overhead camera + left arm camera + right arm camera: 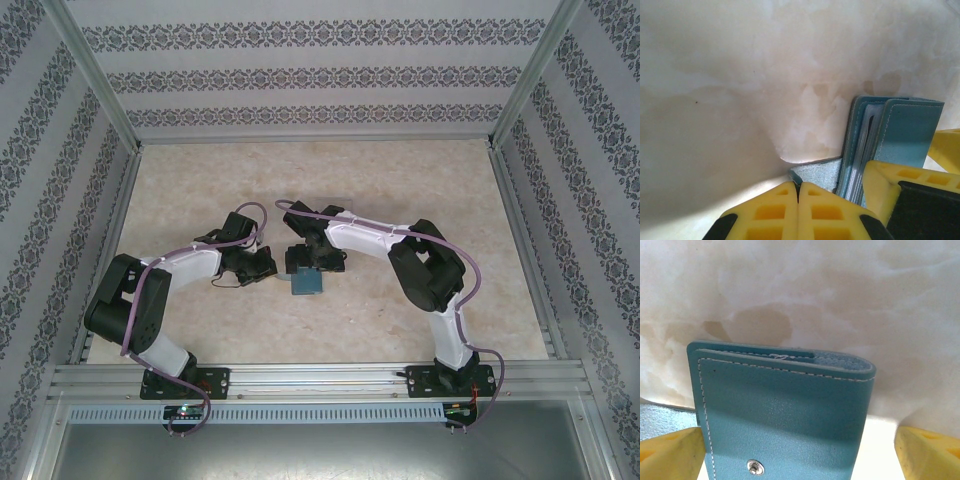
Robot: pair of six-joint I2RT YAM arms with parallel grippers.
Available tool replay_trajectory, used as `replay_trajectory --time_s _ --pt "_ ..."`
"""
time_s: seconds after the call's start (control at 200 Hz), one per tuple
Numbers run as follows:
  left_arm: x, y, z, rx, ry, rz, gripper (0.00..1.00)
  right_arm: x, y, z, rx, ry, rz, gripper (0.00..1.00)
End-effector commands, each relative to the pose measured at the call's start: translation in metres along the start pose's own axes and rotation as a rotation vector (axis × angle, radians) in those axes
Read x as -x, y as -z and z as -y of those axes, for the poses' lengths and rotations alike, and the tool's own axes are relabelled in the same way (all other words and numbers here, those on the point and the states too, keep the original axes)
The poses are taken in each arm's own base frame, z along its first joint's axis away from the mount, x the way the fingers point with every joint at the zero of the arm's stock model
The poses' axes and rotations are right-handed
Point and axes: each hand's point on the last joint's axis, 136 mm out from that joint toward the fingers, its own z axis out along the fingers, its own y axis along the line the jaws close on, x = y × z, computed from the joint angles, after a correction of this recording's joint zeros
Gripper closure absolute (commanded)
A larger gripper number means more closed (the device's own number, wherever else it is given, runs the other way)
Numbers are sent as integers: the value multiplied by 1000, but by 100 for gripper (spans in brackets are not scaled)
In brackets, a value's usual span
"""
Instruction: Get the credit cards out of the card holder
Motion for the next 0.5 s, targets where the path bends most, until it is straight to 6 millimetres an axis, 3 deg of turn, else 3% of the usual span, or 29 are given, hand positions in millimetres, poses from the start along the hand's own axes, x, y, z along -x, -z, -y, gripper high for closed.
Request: replay_trajectory --time_s 0.0,0.495 --pt "1 2 -12 44 -2 0 97 2 18 3 -35 -5 38 5" --pt "2 7 -18 71 -6 8 97 2 39 17 -44 -18 76 14"
